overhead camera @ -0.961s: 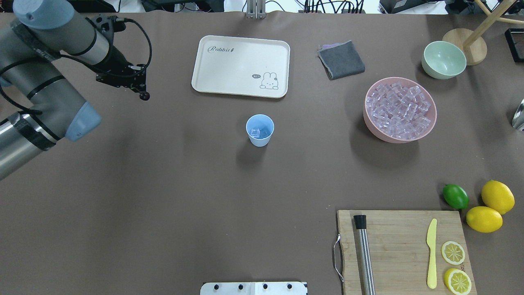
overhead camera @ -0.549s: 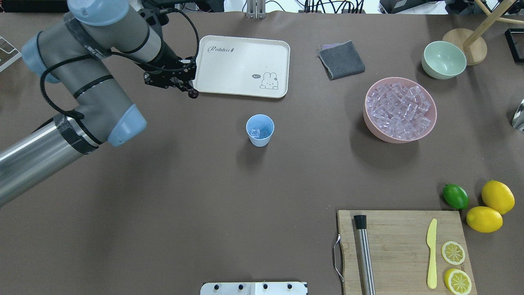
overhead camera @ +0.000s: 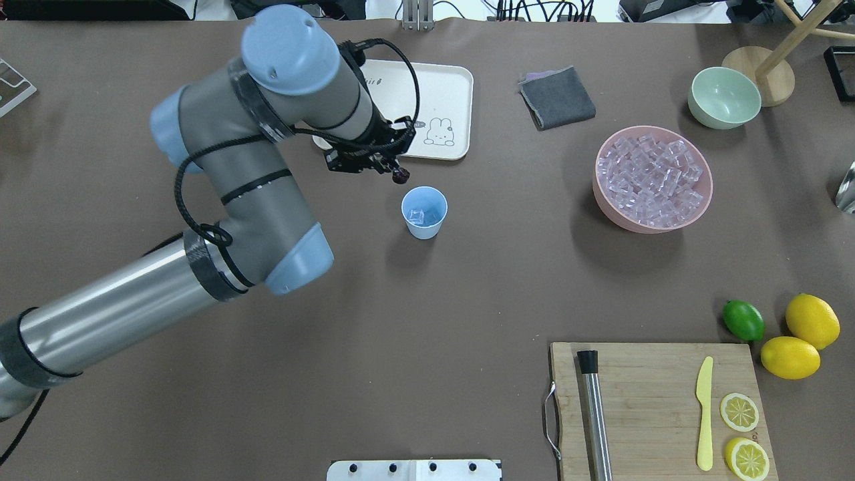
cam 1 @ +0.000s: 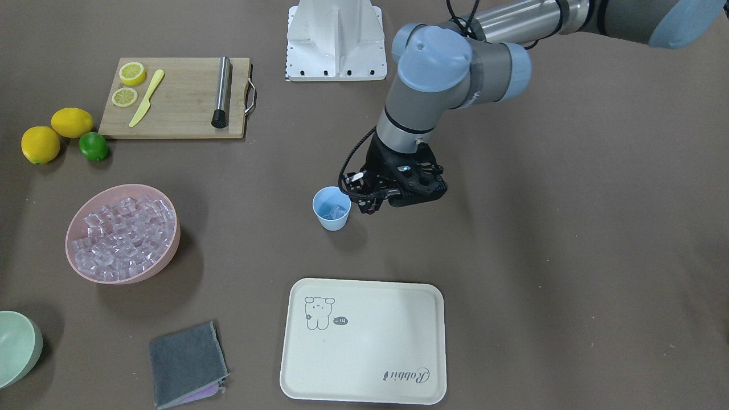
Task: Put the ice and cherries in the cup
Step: 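Carry the cherries with the left gripper over the light-blue cup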
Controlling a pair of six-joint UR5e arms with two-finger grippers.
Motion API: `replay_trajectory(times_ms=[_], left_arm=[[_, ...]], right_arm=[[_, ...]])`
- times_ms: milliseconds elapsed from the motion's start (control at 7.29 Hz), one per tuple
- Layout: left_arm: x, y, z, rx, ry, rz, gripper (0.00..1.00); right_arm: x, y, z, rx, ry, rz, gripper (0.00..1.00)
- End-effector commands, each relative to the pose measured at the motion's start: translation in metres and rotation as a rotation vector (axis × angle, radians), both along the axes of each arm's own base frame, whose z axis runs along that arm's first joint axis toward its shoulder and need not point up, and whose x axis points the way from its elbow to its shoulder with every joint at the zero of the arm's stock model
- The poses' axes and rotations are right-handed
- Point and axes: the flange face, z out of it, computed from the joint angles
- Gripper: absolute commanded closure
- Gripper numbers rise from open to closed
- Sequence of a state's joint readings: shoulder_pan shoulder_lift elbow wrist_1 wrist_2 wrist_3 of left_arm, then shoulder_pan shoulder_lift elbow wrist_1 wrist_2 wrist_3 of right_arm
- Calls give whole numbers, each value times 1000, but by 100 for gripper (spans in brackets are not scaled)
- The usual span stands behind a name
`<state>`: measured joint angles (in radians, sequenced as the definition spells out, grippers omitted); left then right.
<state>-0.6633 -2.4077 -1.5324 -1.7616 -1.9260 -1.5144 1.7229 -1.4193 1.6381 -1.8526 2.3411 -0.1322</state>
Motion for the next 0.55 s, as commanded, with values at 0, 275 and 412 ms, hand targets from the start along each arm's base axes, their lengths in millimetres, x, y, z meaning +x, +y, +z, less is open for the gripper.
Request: replay_trajectory(times_ms=[0, 275, 412], left_arm=[[36, 42, -13, -13, 13, -34, 69], [34, 46, -6, -14, 10, -32, 12], [34, 46, -5, -16, 9, -35, 3]], right_arm=[[-1, 2, -4, 6, -2, 0, 1], [-1, 3, -2, 3, -2, 0, 1], [-1, 3, -3, 5, -4, 0, 1]])
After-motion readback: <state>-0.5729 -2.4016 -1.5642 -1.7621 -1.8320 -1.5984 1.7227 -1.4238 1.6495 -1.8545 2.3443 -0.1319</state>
